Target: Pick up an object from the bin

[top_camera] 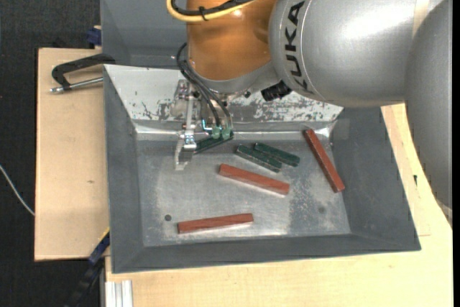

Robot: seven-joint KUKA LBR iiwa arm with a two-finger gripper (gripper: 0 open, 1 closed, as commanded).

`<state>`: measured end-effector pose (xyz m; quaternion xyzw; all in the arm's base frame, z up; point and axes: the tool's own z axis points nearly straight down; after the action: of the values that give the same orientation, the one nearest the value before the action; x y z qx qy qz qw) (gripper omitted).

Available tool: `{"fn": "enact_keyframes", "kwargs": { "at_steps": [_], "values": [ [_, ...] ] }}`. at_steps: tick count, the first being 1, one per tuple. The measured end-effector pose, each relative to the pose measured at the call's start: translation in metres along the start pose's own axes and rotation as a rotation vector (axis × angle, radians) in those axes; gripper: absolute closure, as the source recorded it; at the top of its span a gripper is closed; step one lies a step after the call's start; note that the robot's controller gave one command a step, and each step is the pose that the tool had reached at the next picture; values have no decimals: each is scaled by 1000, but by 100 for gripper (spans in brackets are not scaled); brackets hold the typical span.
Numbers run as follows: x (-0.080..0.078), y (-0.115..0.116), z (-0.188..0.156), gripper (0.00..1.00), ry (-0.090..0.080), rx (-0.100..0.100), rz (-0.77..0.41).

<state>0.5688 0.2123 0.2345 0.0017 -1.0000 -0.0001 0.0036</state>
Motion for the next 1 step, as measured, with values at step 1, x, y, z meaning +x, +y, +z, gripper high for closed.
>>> {"fn": "enact_keyframes", "kwargs": {
  "at_steps": [1],
  "values": [
    [-2,-1,-5,0,-8,-2,3]
  ]
}}
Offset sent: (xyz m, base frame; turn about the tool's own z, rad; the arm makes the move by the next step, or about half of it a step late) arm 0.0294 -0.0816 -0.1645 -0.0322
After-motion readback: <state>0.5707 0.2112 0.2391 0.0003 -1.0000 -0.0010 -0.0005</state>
